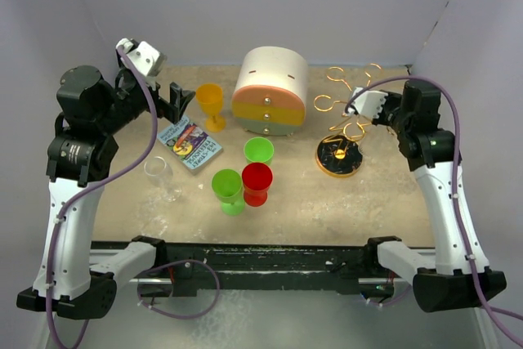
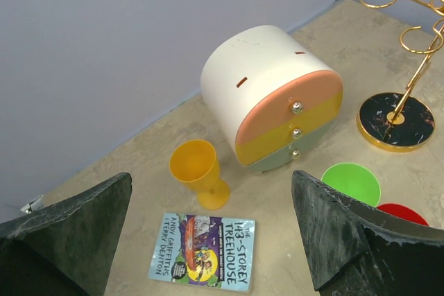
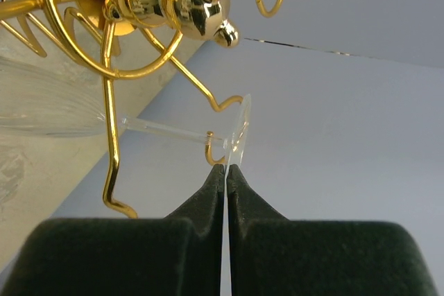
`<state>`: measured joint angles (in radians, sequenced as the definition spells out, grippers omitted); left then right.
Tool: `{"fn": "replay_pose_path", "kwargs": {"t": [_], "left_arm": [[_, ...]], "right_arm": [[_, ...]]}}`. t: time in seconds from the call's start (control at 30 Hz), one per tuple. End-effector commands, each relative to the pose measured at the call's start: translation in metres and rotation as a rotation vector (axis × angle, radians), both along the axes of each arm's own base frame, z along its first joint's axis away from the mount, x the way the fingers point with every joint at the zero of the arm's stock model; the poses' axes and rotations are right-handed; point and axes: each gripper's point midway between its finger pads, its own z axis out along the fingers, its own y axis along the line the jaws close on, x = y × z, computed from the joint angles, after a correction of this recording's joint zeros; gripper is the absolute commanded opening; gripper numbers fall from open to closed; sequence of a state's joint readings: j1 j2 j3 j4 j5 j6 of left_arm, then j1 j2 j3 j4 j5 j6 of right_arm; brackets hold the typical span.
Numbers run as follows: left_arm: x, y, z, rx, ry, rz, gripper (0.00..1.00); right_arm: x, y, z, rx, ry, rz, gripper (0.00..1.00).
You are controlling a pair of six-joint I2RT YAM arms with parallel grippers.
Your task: Place the wine glass upside down on the wine glass rack
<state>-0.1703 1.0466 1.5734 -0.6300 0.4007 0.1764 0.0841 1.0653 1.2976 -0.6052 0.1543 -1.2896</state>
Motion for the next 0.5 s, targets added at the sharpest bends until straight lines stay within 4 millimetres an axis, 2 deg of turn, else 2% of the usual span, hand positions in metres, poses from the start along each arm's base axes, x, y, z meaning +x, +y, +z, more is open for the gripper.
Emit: {"fn": "replay_pose_path", "kwargs": {"t": [0.0, 0.2, 0.47], "left_arm": [[0.002, -0.001, 0.013, 0.001, -0.060, -0.014, 0.99], [0.002, -0.001, 0.012, 0.003, -0.060, -0.014, 0.99], [0.004, -0.001, 0.011, 0.003, -0.060, -0.016, 0.99]], "right_arm": [[0.013, 0.007, 0.031, -0.035, -0.093, 0.055, 0.00], [0.020, 0.008, 0.035, -0.036, -0.113, 0.056, 0.00], [0.023, -0.005, 0.039, -0.079, -0.130, -0.008, 0.00]]}}
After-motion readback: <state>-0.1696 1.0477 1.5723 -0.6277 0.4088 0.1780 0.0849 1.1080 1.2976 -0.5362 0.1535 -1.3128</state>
